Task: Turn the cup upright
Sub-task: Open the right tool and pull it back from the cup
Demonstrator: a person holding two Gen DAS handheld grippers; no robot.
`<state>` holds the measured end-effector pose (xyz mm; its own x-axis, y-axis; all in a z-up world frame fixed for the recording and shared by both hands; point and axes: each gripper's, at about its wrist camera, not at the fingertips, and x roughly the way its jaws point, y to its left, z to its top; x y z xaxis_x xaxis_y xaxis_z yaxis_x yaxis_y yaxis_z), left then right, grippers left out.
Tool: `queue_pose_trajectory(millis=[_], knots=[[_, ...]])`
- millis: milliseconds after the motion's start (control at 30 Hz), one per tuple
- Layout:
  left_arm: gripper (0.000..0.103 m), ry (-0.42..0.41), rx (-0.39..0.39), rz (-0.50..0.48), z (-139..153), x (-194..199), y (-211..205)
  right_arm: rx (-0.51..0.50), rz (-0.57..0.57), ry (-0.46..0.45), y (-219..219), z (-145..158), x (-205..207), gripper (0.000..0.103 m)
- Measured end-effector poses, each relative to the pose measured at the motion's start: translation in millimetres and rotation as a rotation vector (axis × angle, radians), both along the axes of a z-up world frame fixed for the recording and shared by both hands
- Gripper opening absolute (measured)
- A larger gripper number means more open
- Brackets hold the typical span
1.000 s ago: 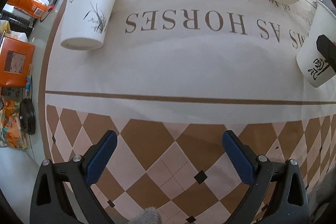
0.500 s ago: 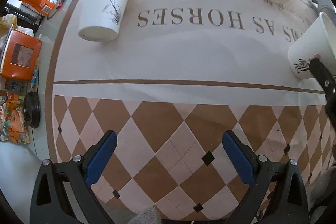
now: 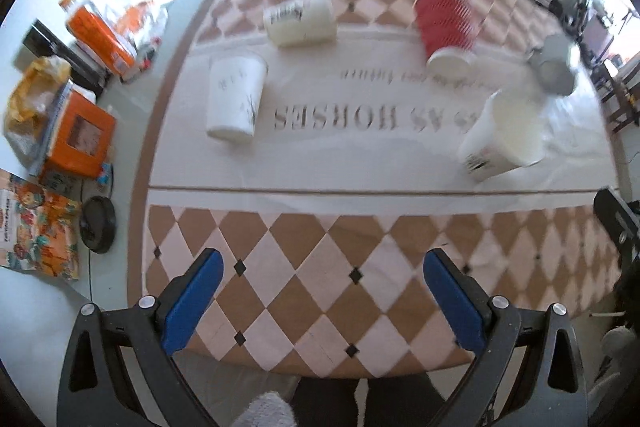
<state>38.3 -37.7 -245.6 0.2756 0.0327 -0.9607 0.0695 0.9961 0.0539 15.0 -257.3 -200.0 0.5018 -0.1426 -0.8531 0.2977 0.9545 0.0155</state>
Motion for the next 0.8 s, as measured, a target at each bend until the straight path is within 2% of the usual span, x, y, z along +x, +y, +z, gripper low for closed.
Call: queue_pose_trajectory(millis=[100,333,567,800], knots=[[0.103,-0.057,-0.029,-0.007,40.6,1.5,-6.4,-0.027,0.017,-0.005,-5.9,37.6,-13.4,0.103],[0.103,-0.183,-0.054,-0.013,123.2,-29.3,-21.5,-0.064,0.047,0.007,-22.6,109.4,-34.9,0.103],[0.103,-0.226,-0.048,0.000,166.2,-46.2,-25.5,-0.050,0.064,0.000,-34.9,161.9,-52.5,0.103],[0.103,-0.257,-0.041,0.032,196.3,-59.4,-25.4,-0.013,0.091,-0.002,-38.8,195.0,-70.6,0.103]])
